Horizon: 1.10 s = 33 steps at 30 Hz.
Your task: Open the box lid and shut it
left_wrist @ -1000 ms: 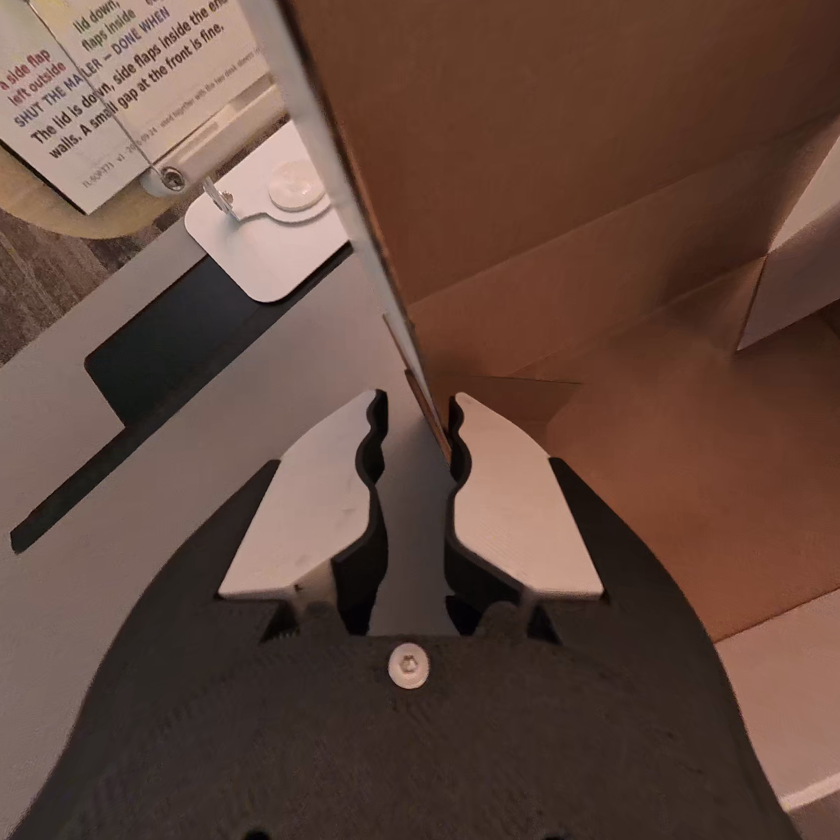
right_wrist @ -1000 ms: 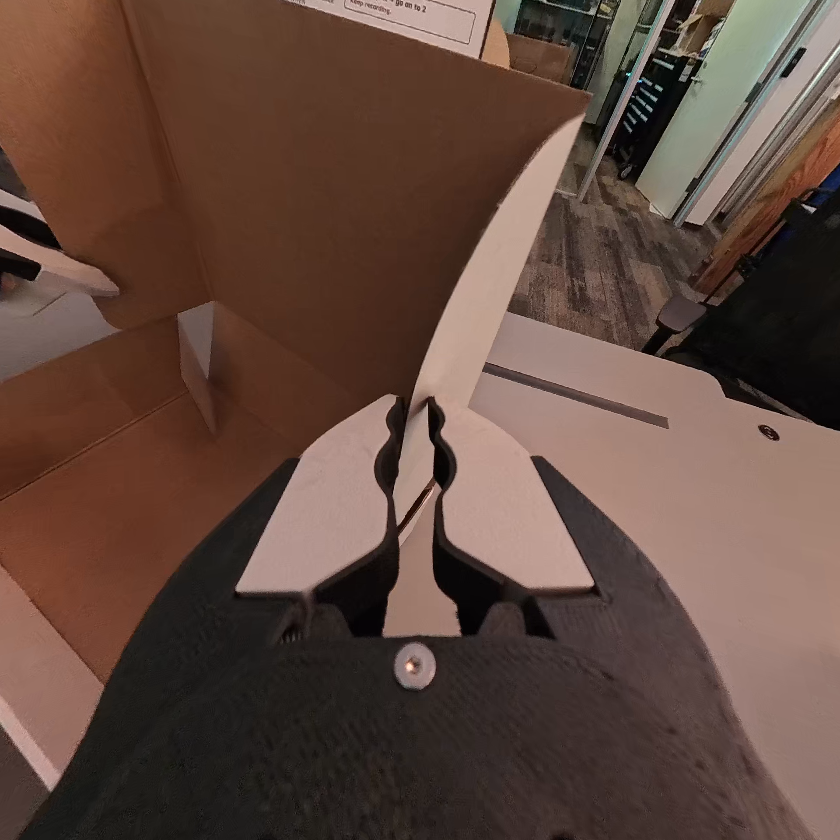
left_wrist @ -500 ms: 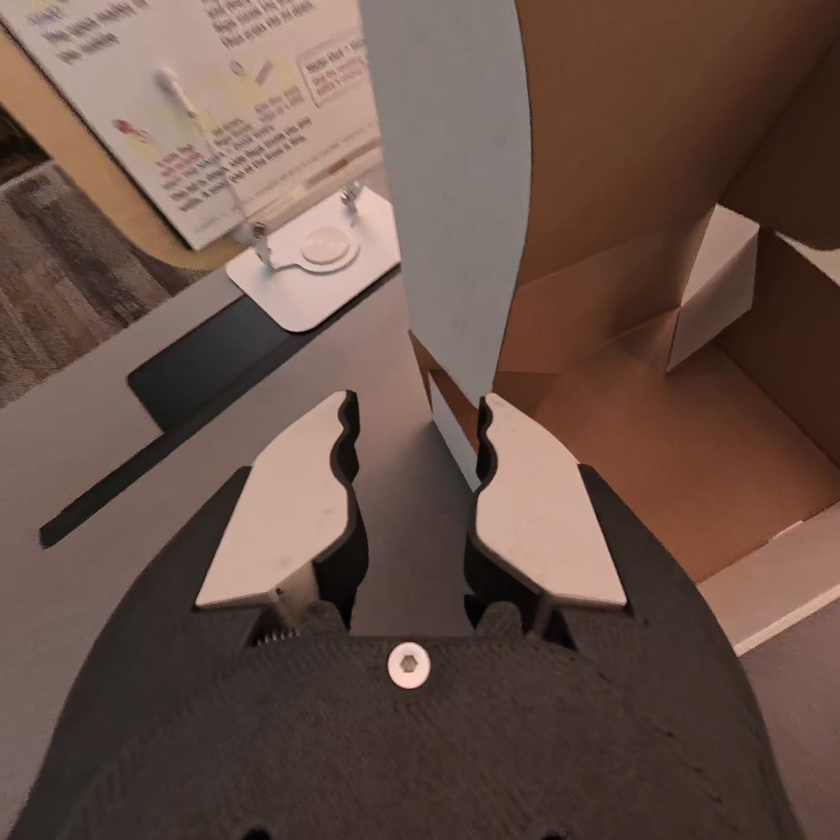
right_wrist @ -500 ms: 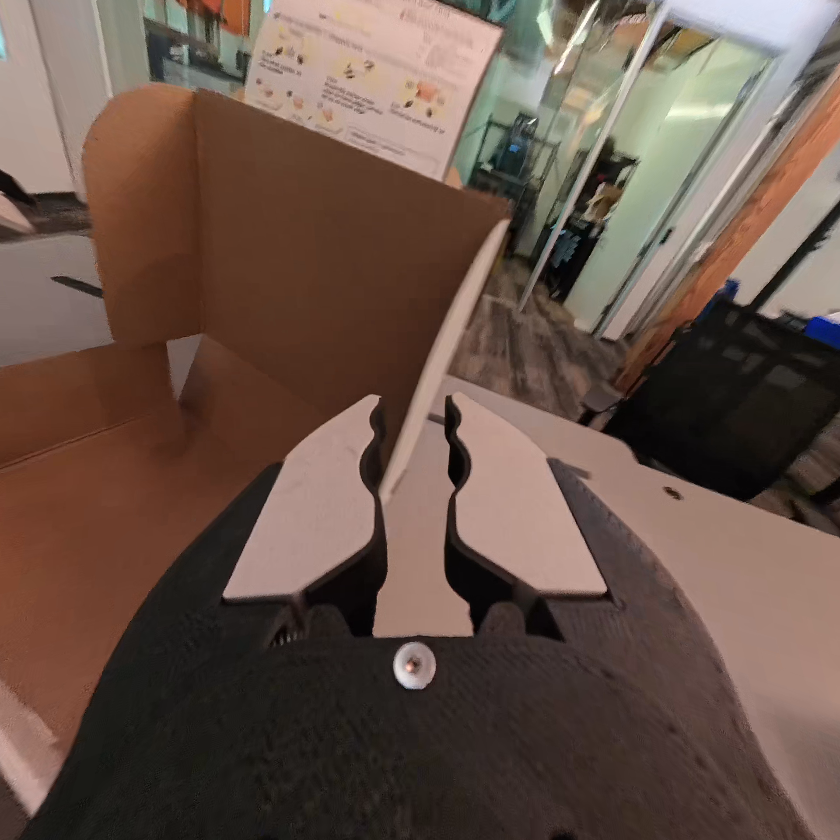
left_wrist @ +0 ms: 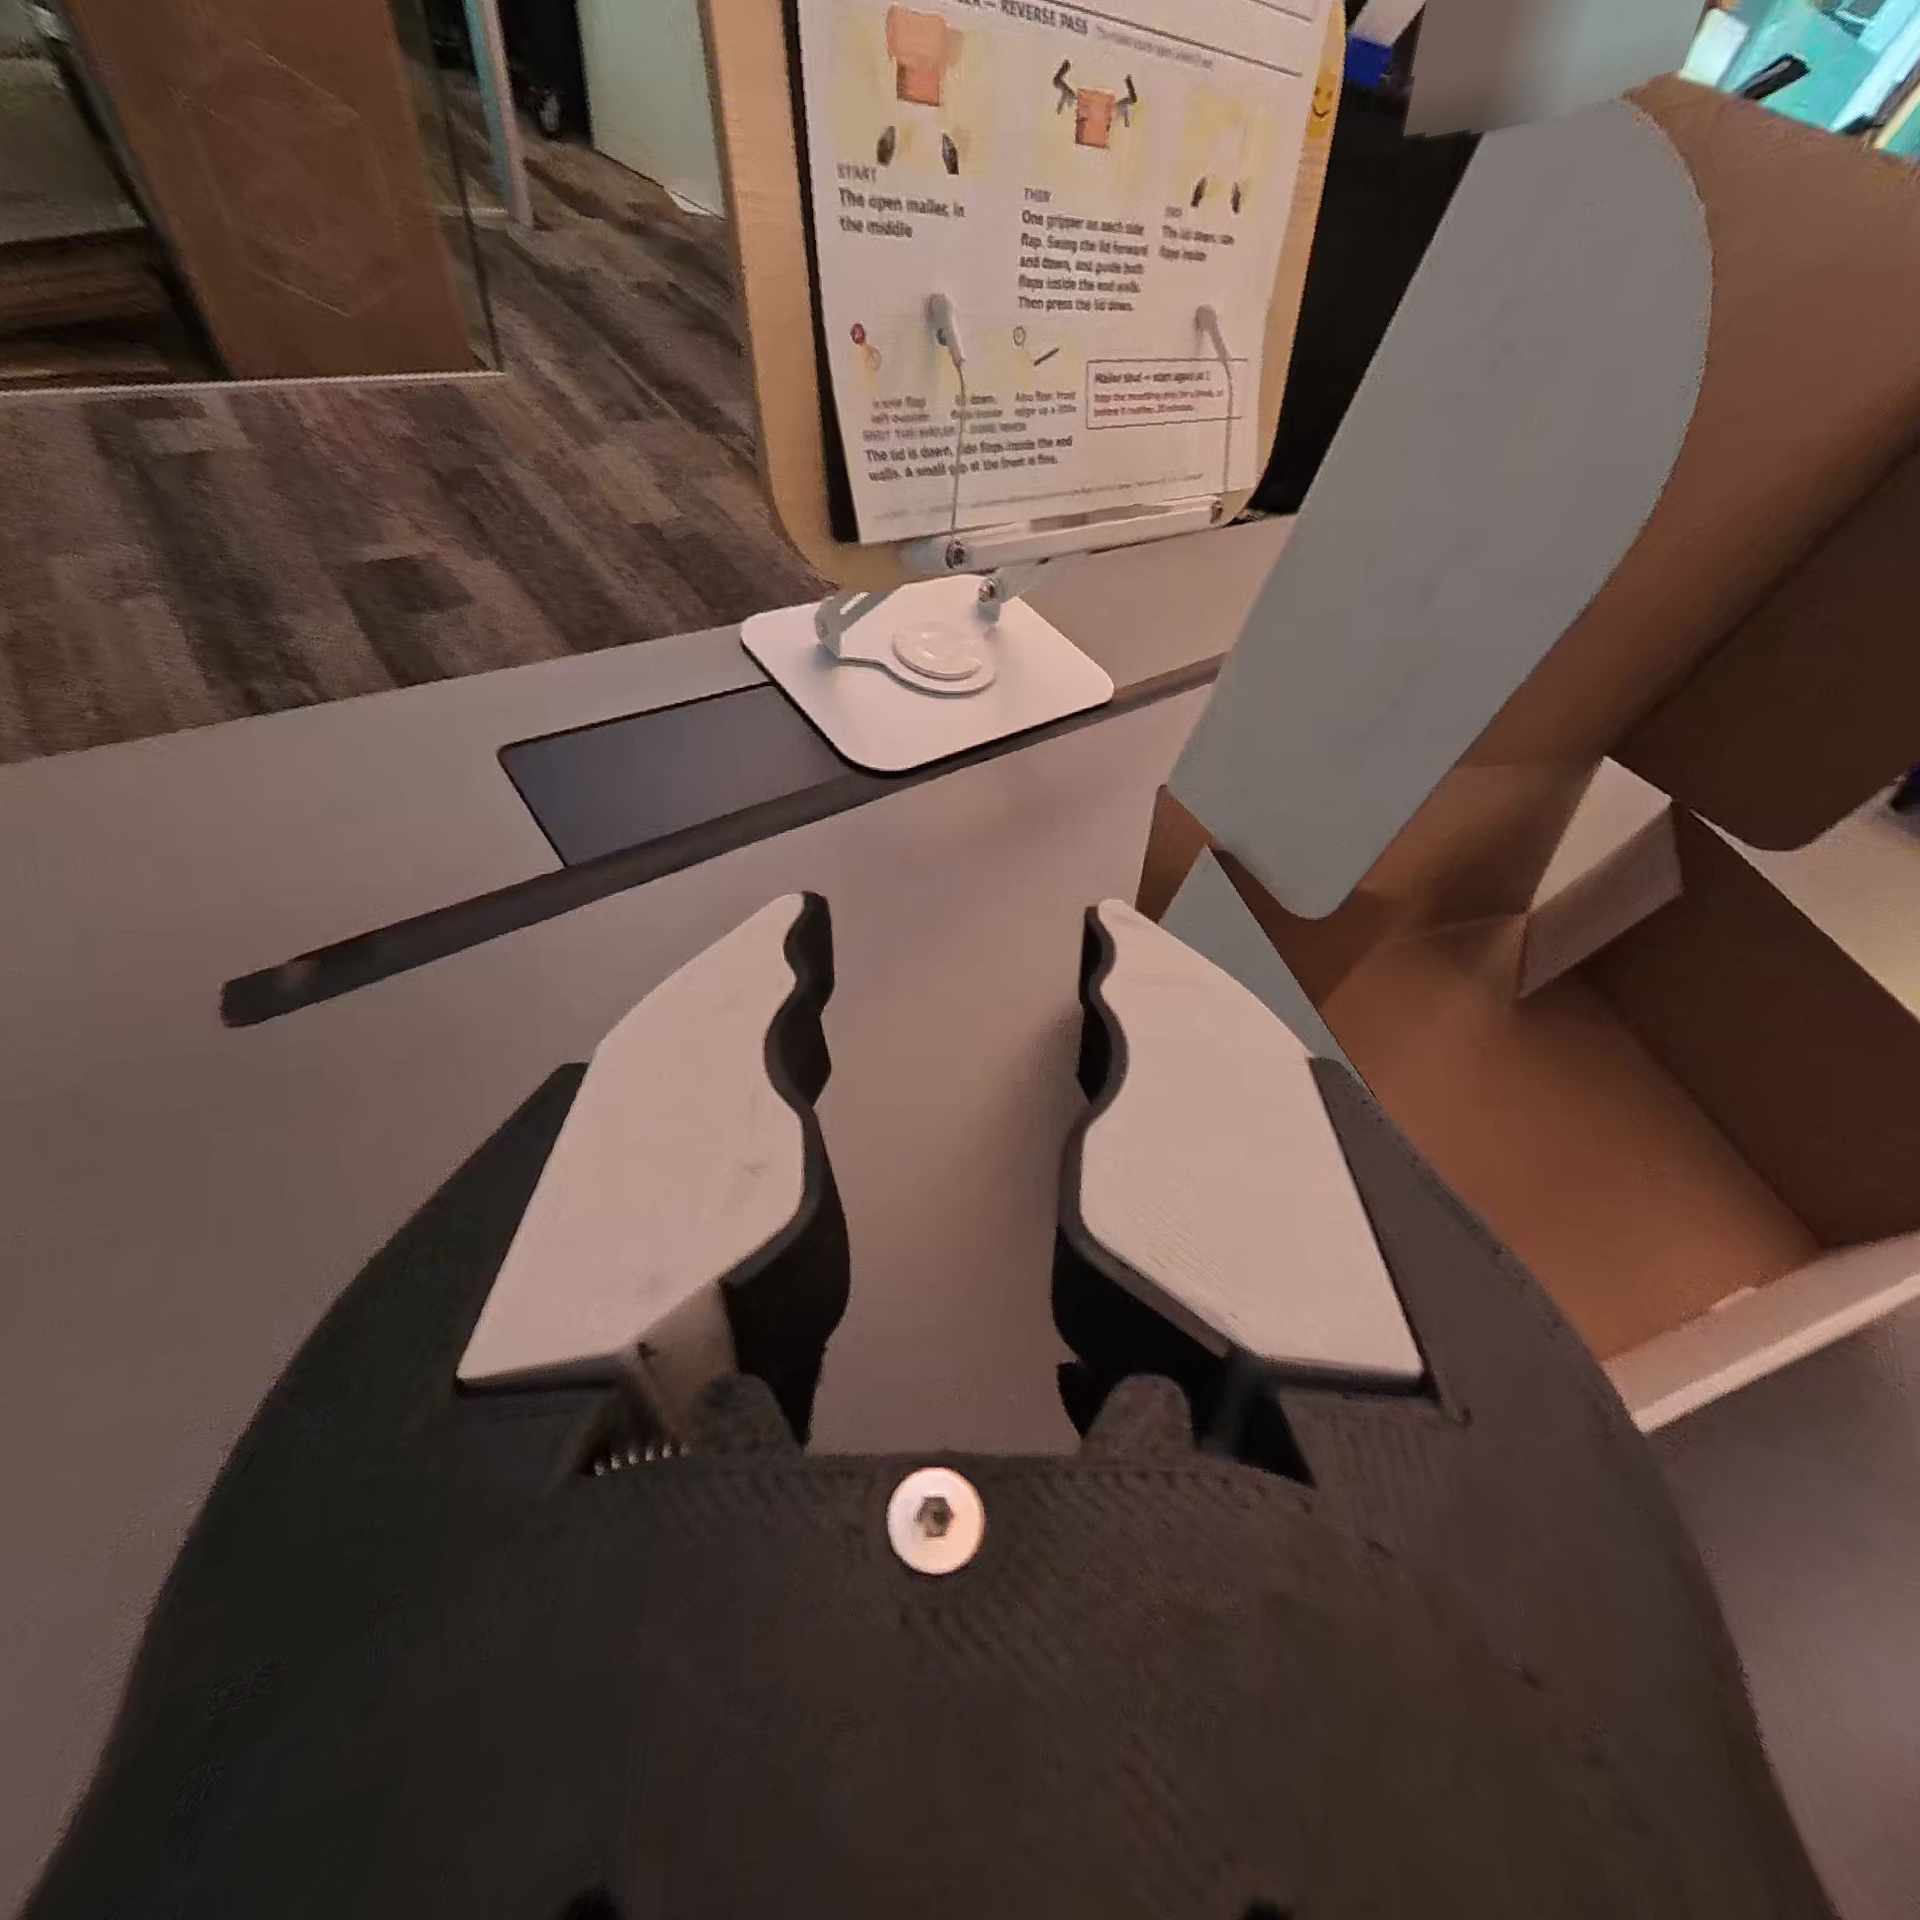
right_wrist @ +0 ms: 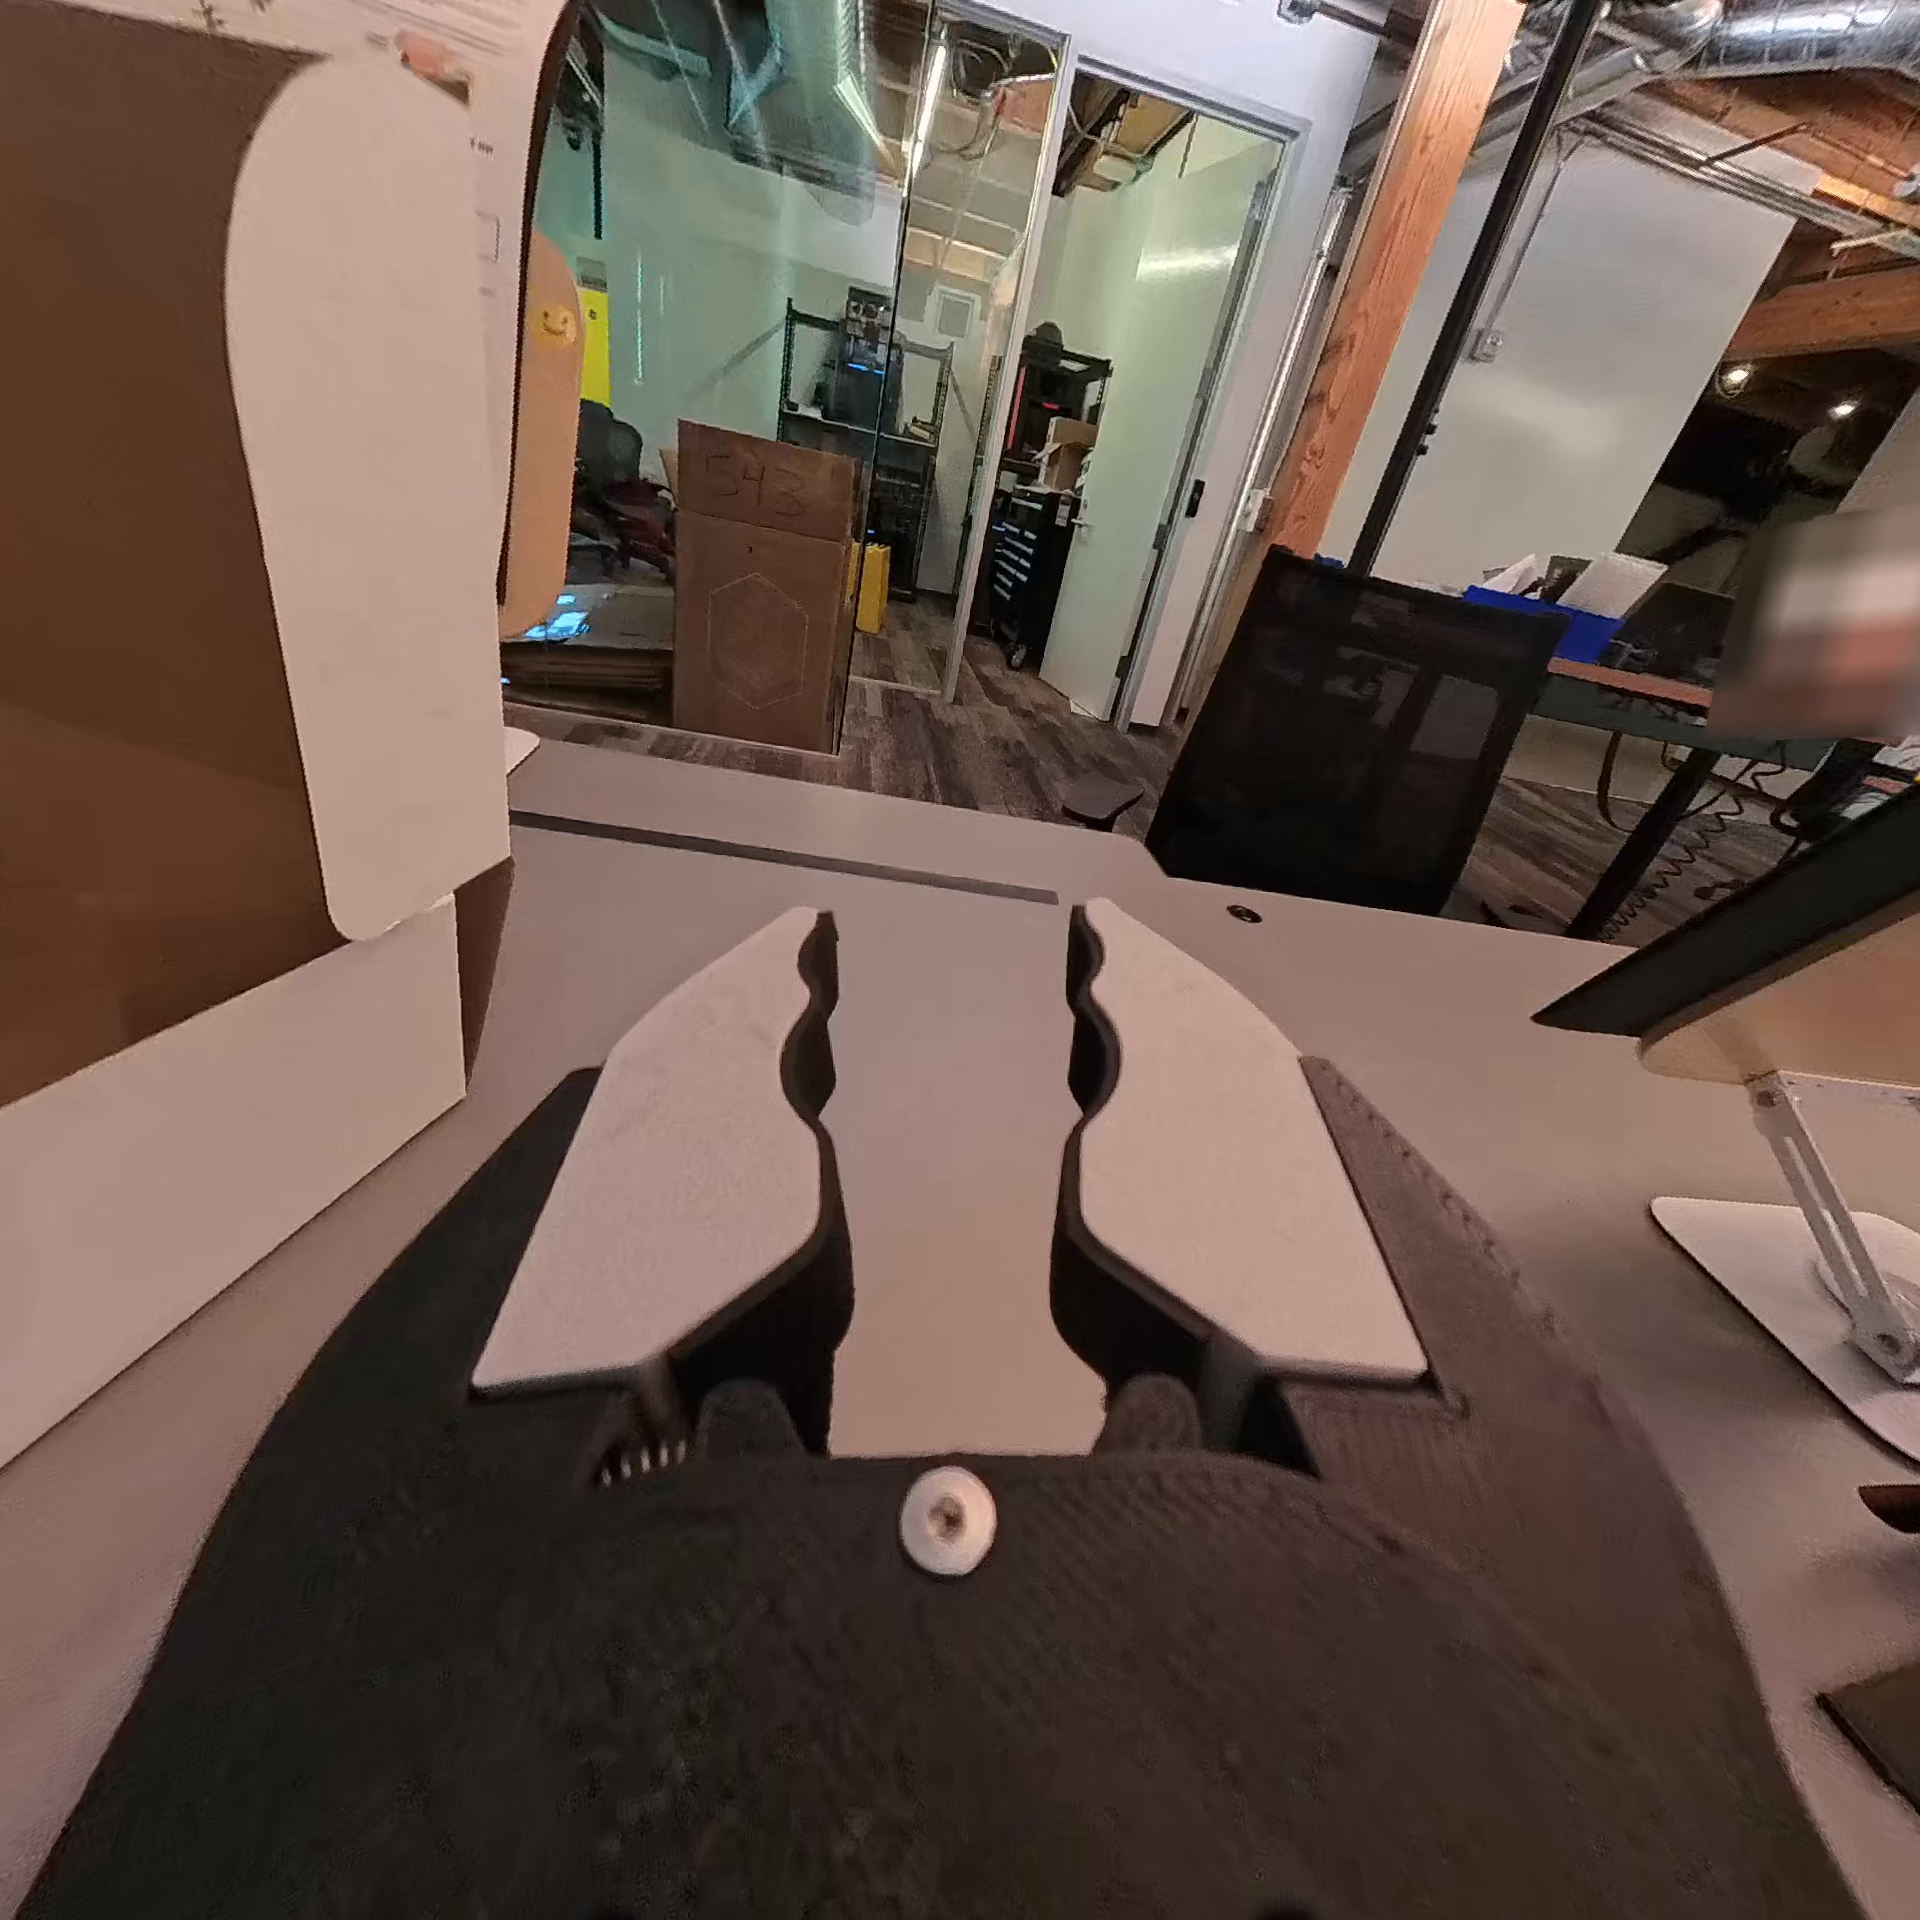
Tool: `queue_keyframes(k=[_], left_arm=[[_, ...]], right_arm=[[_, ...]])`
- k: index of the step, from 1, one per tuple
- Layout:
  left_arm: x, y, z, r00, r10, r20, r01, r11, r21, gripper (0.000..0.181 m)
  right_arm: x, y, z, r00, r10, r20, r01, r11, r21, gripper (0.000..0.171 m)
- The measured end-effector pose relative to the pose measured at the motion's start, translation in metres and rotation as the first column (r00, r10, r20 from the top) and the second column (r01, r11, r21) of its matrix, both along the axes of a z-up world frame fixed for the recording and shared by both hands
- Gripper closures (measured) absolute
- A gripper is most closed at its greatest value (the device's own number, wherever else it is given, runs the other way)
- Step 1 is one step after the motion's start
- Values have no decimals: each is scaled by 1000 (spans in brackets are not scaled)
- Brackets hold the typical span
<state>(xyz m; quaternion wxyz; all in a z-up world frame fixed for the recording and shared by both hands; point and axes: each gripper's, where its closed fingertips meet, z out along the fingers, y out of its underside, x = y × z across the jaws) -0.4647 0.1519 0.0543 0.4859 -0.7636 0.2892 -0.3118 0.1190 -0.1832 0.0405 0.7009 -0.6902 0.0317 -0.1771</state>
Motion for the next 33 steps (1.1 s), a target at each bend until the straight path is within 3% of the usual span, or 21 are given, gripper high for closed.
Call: queue_keyframes(k=[7, 16, 33], left_arm=[[31, -9, -15, 982, -121, -146, 129, 991, 42, 131], [59, -18, -41, 905, -190, -380, 217, 976, 30, 121], [64, -21, -31, 930, -197, -311, 215, 976, 23, 122]], right_arm=[[-11, 21, -26, 1000, 25, 11, -25, 997, -78, 125], [-12, 24, -33, 1000, 16, 7, -15, 995, -101, 123], [-13, 21, -35, 1000, 14, 5, -13, 992, -124, 122]])
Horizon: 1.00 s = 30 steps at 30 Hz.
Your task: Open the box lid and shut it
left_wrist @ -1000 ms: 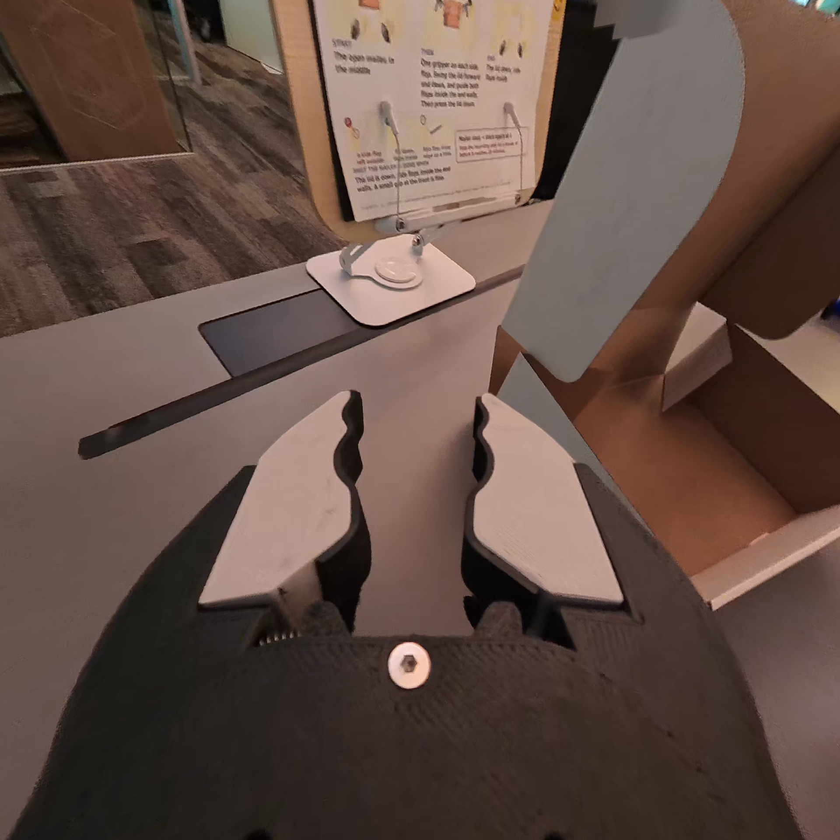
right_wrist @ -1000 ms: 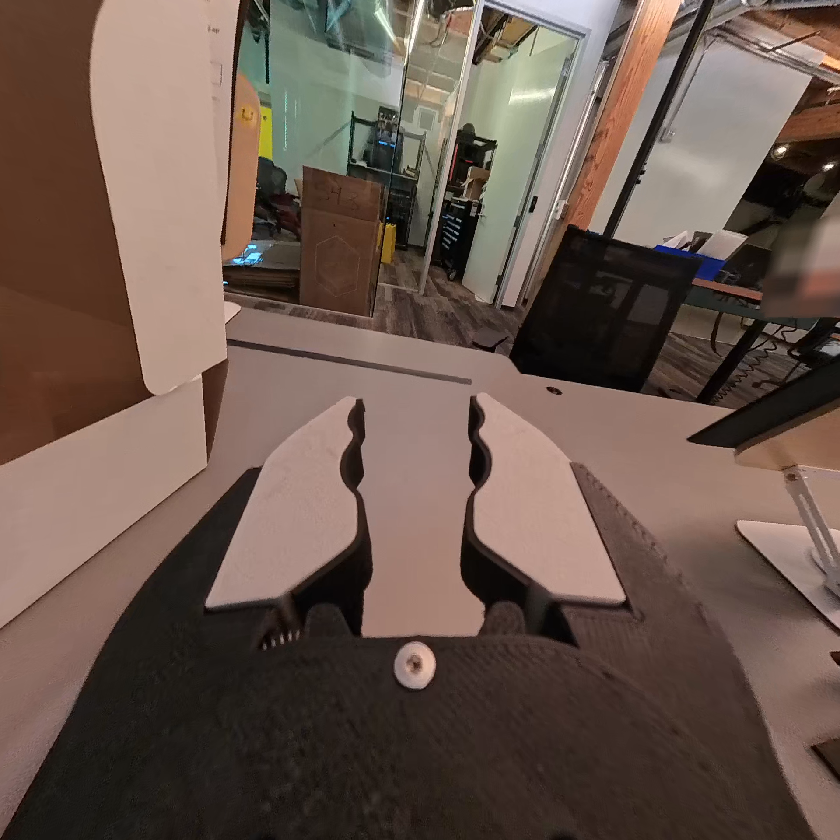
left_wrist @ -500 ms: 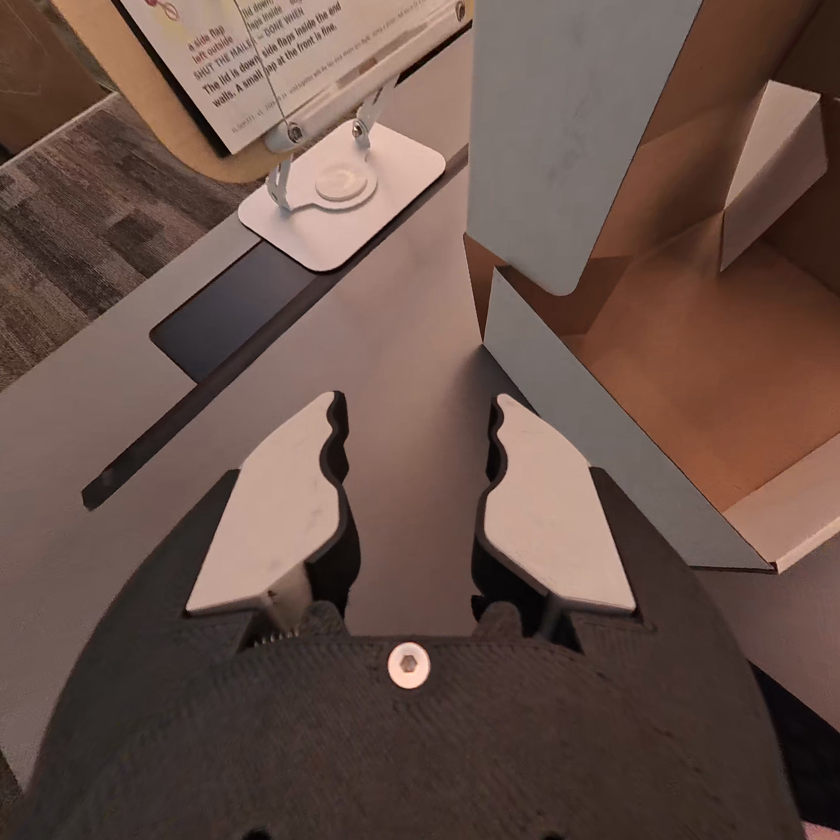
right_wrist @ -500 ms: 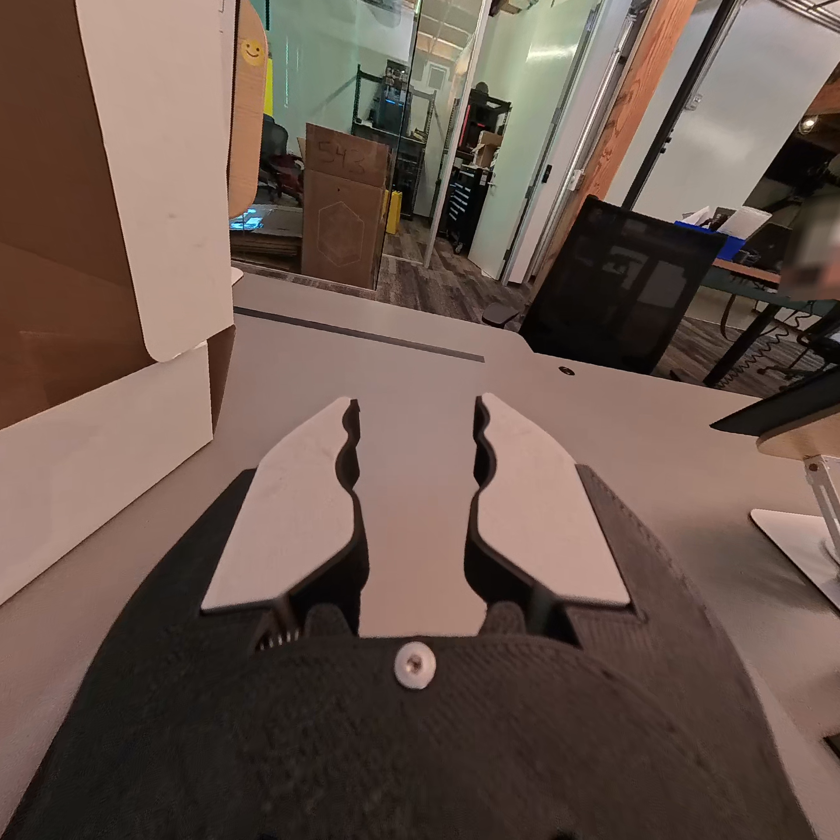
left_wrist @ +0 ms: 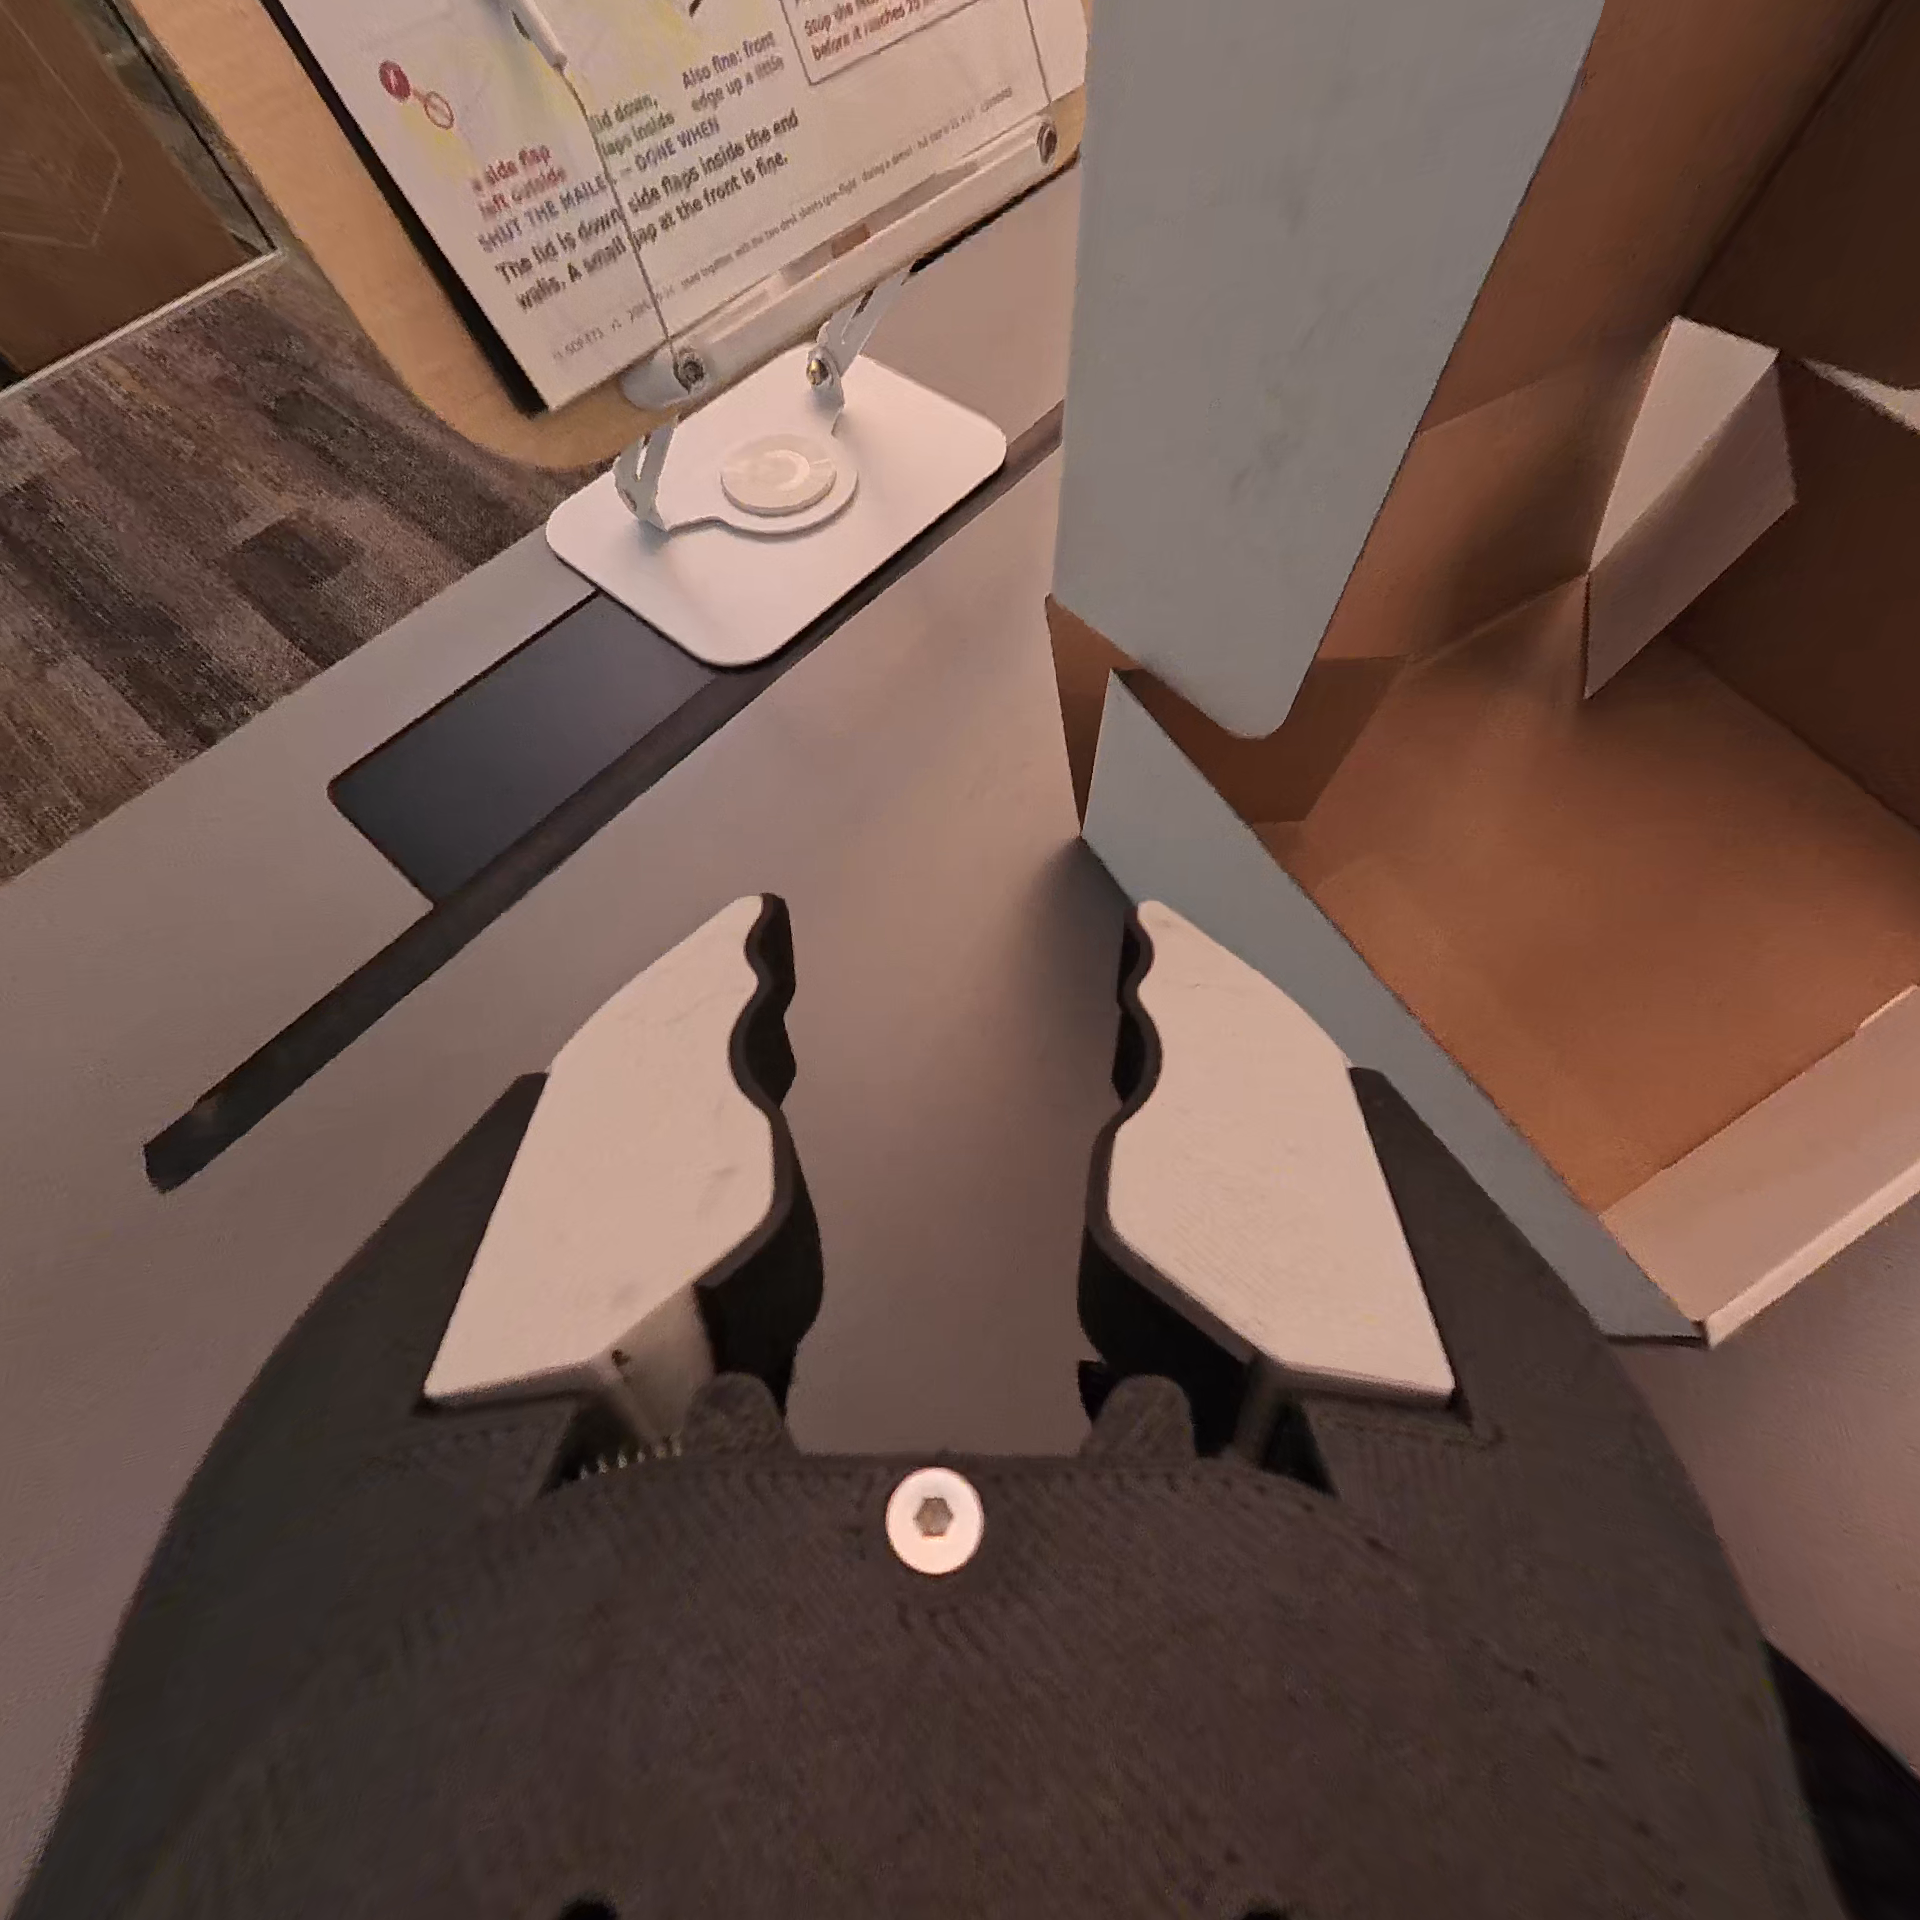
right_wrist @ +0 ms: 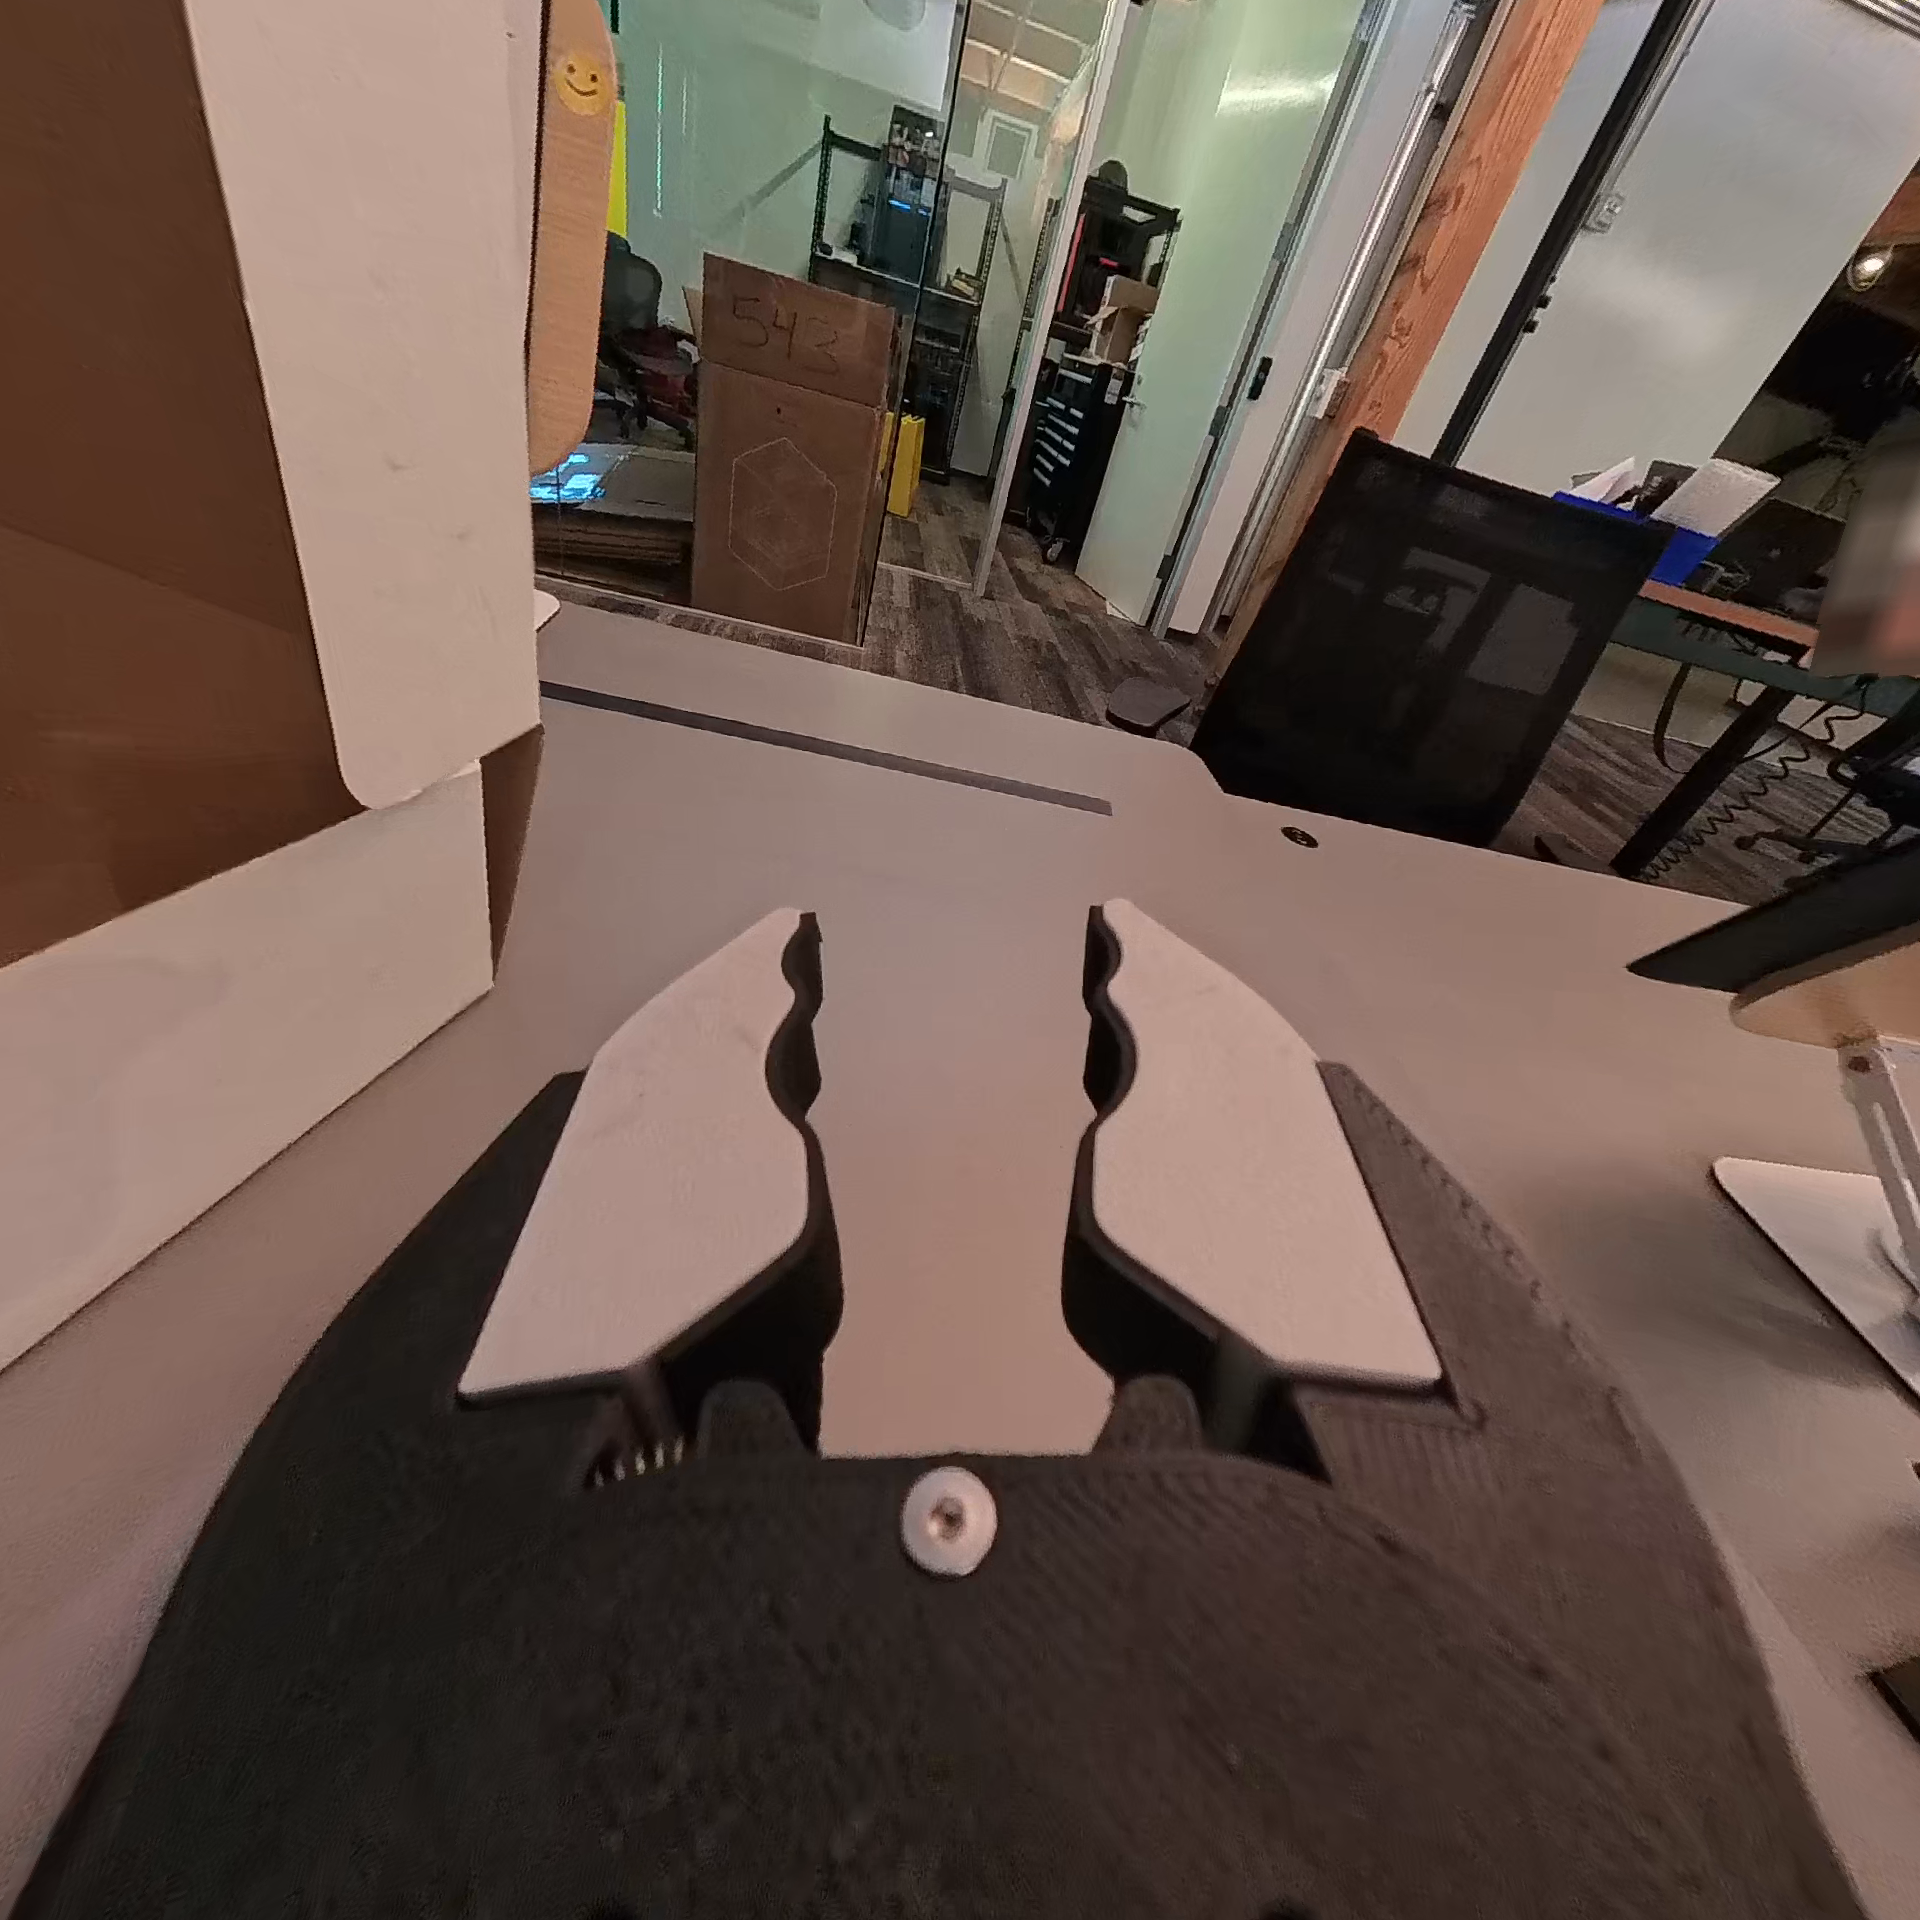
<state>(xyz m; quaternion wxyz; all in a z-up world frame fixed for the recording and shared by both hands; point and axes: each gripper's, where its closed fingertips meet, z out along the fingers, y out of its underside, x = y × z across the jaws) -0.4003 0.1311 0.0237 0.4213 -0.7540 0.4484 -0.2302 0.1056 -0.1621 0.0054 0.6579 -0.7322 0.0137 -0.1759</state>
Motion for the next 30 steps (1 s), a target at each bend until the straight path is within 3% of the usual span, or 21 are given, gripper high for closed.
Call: queue_keyframes(k=[3, 5, 7, 10, 12, 16, 19, 23, 25, 27, 30], left_arm=[[23, -4, 31, 984, 7, 178, -2, 1000, -27, 121], [53, -19, 66, 918, -42, 394, 73, 995, -65, 113], [82, -33, 88, 867, -81, 492, 112, 993, -34, 103], [118, -35, 84, 929, -23, 370, -23, 993, 120, 80], [137, -35, 76, 956, 52, 288, -119, 968, 219, 76], [151, -27, 69, 944, 146, 296, -236, 924, 300, 87], [154, -16, 65, 947, 152, 283, -236, 927, 290, 95], [157, -2, 53, 956, 152, 250, -215, 943, 252, 105], [159, 1, 48, 959, 126, 256, -188, 954, 234, 119], [163, 2, 45, 950, 91, 297, -158, 965, 210, 141], [158, 7, 47, 926, 97, 364, -166, 972, 165, 151]], right_arm=[[-21, 10, 17, 991, 98, -87, -94, 994, 46, 119], [-54, 21, 55, 942, 268, -203, -234, 956, 176, 110], [-82, 32, 95, 902, 373, -220, -312, 912, 266, 106], [-106, 60, 127, 919, 362, -155, -321, 917, 235, 100], [-115, 84, 129, 932, 334, -141, -311, 937, 160, 94], [-110, 123, 116, 963, 229, -145, -225, 974, 38, 88], [-117, 138, 104, 958, 220, -182, -230, 972, -36, 92], [-122, 147, 100, 974, 168, -152, -189, 973, -135, 123], [-125, 150, 98, 974, 162, -155, -190, 964, -185, 143], [-126, 151, 98, 974, 149, -171, -185, 957, -222, 153], [-126, 151, 98, 966, 126, -227, -185, 947, -262, 156]])
